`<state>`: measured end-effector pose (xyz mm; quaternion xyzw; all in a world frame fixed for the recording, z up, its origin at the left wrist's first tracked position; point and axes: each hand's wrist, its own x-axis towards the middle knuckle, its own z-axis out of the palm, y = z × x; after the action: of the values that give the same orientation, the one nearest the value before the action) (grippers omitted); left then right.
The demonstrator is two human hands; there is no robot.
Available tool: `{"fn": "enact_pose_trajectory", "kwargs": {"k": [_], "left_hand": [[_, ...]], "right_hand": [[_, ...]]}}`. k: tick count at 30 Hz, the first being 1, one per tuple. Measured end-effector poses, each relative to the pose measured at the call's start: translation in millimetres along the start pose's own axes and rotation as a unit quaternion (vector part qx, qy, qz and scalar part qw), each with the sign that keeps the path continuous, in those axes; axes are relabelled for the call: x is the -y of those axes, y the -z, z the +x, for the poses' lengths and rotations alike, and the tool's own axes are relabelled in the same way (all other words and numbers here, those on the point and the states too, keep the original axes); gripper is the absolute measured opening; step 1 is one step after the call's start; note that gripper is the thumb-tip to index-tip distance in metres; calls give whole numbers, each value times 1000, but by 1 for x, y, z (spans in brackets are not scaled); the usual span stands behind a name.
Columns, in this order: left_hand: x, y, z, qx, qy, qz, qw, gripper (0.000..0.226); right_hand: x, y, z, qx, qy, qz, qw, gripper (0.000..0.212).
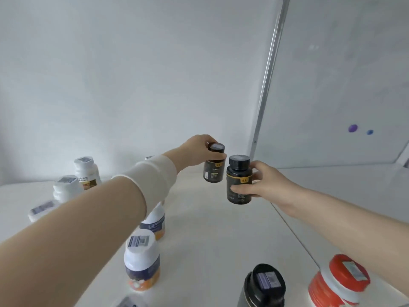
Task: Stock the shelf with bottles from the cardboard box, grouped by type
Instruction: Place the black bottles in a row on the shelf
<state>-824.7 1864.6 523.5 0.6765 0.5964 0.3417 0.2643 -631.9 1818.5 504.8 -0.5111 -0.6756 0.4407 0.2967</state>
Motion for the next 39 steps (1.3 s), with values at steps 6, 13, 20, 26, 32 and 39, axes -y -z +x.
{"fn": "enact_pose_trajectory", "kwargs": {"k": [6, 13, 20, 26, 32, 39], "left_hand": [[27, -22, 52, 39, 21, 59, 997, 34], [42, -26, 77, 47, 30, 97, 994, 36], [52, -26, 84, 47, 47, 87, 994, 41], [53, -25, 85, 50, 49, 84, 994, 43], [52, -26, 85, 53, 45, 104, 992, 45], [32, -19, 80, 74, 58, 189, 977, 64]], "right_hand": [[-22, -10, 58, -22, 9, -79, 997, 58], [-36, -28, 95, 9, -4, -143, 990, 58], [-42, -35, 103, -2, 0, -151, 988, 60], [-45, -37, 105, 0, 0, -146, 989, 67], [-46, -40, 104, 8, 7, -158, 987, 69], [-39, -25, 91, 22, -21, -178, 984, 83]]}}
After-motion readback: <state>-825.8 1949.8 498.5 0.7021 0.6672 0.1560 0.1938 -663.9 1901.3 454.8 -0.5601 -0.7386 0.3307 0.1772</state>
